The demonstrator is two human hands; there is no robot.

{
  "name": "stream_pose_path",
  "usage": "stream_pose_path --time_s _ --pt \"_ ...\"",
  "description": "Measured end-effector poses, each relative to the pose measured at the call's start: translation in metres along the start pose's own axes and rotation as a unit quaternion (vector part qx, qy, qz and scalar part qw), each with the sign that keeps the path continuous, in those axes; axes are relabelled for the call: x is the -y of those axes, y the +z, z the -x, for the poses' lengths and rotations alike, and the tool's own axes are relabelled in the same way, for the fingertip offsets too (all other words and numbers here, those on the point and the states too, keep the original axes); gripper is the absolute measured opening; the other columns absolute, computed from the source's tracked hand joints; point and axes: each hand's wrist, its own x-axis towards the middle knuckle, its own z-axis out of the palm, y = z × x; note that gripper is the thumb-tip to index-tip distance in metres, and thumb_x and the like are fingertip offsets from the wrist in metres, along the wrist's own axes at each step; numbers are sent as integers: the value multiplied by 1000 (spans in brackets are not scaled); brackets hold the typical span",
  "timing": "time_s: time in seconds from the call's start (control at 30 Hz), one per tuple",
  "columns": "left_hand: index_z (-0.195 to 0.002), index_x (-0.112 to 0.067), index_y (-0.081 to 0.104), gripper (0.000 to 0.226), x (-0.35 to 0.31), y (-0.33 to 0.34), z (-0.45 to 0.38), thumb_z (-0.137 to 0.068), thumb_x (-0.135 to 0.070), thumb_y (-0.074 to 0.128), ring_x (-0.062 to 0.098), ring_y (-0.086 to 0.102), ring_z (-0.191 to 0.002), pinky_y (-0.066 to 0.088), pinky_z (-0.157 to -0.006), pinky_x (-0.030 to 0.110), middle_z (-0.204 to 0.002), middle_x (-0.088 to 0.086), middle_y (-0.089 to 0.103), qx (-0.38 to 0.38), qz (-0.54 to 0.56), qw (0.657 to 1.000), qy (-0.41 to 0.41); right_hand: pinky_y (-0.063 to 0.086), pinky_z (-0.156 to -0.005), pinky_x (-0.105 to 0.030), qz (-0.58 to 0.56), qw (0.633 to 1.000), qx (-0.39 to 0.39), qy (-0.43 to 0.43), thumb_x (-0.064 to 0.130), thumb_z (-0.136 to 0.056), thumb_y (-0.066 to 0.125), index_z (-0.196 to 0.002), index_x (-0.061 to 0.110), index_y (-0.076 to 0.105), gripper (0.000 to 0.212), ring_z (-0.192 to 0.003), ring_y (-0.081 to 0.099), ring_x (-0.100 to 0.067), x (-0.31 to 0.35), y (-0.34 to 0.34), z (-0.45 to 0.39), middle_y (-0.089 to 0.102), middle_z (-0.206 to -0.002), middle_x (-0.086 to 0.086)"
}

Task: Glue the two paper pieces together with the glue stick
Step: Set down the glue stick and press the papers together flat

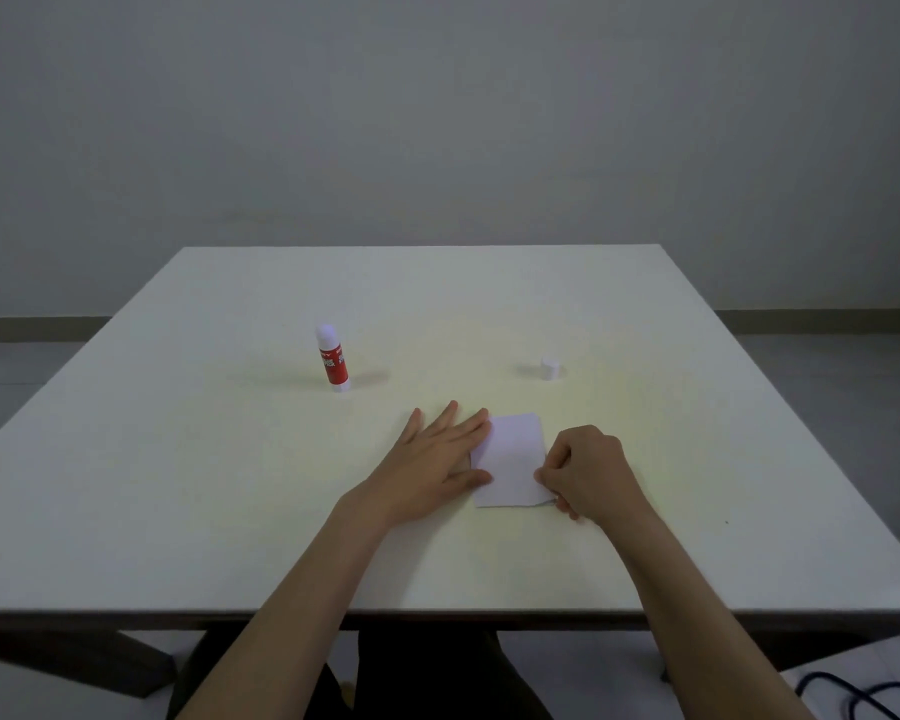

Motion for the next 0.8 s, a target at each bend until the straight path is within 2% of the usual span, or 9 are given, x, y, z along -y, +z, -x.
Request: stream_pose_path --time_s 0.17,0.3,0.4,0.53,0.63,0.7,0.77,0.8 --pt "-150 -28 6 67 16 -11 13 -95 -49 37 13 -12 -147 -13 -117 41 -159 -14 1 22 -13 1000 -4 51 -55 -37 26 999 4 -39 1 -76 61 -69 -9 61 12 -51 52 -27 14 20 6 61 -62 -25" --pt "-150 -30 3 79 34 -19 26 -89 -57 44 14 -15 -146 -16 -115 42 -159 -16 -2 41 -16 999 -18 53 -60 -39 25 997 17 -67 2 -77 61 -72 -6 62 10 -68 64 -37 28 36 8 64 -73 -24" --pt "-149 -31 3 85 39 -21 29 -84 -60 49 14 -16 -146 -17 -114 44 -158 -18 -2 55 -14 998 -23 53 -63 -40 27 997 20 -75 3 -78 62 -68 0 58 11 -63 59 -31 31 40 7 60 -69 -16" --pt "-150 -32 6 86 44 -32 25 -83 -58 53 15 -19 -145 -20 -113 46 -158 -19 -3 84 -31 996 -25 48 -62 -32 23 997 32 -71 6 -77 65 -65 6 56 14 -62 52 -21 25 38 8 54 -62 -2" --pt "-150 -33 7 85 53 -42 27 -83 -57 55 15 -20 -145 -19 -112 46 -158 -19 -5 108 -43 992 -41 38 -62 -29 69 990 -23 -123 16 -81 63 -70 12 58 12 -70 51 -19 21 40 17 55 -68 2" --pt "-150 -33 7 85 55 -45 30 -84 -55 55 15 -20 -145 -18 -113 47 -158 -18 -7 120 -35 991 -48 38 -71 -30 83 971 -78 -212 20 -87 57 -84 16 64 9 -80 57 -20 21 45 27 64 -81 1" --pt "-150 -31 5 84 52 -45 32 -85 -52 55 16 -20 -145 -16 -114 47 -159 -16 -8 127 -29 990 -50 38 -96 -40 129 944 -52 -300 24 -93 44 -114 16 64 30 -113 59 -19 23 57 36 69 -115 -3" --pt "-150 -31 4 84 50 -45 32 -86 -51 55 16 -19 -145 -16 -114 48 -159 -15 -8 129 -30 990 -51 28 -109 -47 168 928 -25 -330 26 -94 36 -124 16 58 39 -126 51 -17 25 62 41 62 -130 -2"
